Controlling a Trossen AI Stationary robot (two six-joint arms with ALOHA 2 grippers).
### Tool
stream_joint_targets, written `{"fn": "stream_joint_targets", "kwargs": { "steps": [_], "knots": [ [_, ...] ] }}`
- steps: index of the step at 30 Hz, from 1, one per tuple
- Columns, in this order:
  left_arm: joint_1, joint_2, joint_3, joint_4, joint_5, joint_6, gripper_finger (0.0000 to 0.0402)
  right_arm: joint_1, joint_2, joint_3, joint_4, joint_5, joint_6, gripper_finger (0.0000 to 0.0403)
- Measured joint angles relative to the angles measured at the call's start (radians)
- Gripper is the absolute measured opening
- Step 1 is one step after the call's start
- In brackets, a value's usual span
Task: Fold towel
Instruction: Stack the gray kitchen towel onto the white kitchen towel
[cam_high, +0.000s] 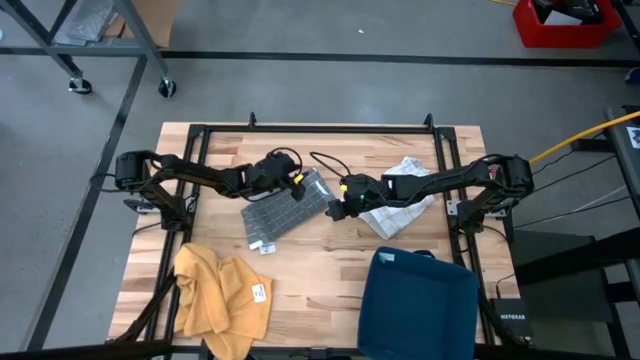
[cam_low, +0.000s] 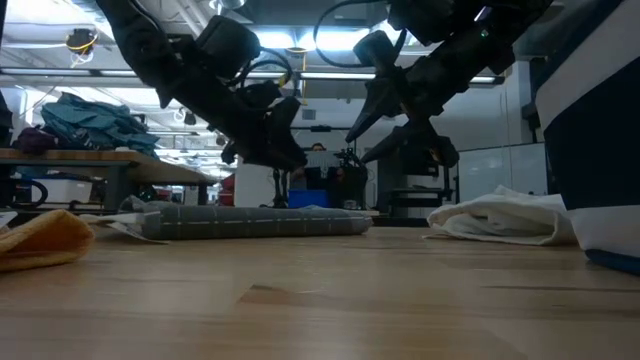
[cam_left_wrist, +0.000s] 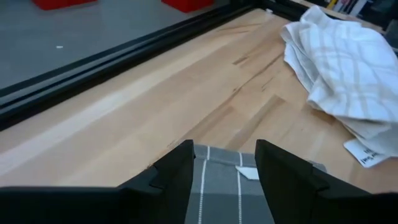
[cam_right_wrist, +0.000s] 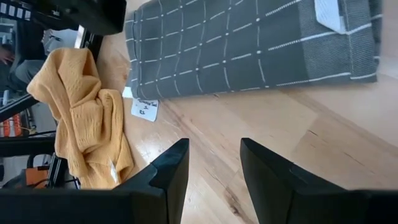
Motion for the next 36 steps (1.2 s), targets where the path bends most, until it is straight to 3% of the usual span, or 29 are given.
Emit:
{"fn": "stream_joint_targets", "kwargs": {
  "steps": [18, 32, 36],
  "knots": [
    [0.0, 0.0, 0.0, -0.033, 0.018, -0.008, 0.0164, 0.0, 0.0, 0.0, 0.001, 0.008, -0.001, 0.0147],
    [0.024, -0.052, 0.0, -0.058, 0.073, 0.052, 0.0164, 0.03, 0.054, 0.0, -0.043, 0.108, 0.227, 0.0147],
    [0.048, -0.107, 0.0, -0.137, 0.12, 0.052, 0.0164, 0.049, 0.115, 0.0, 0.054, 0.093, 0.259, 0.0147]
  ]
}}
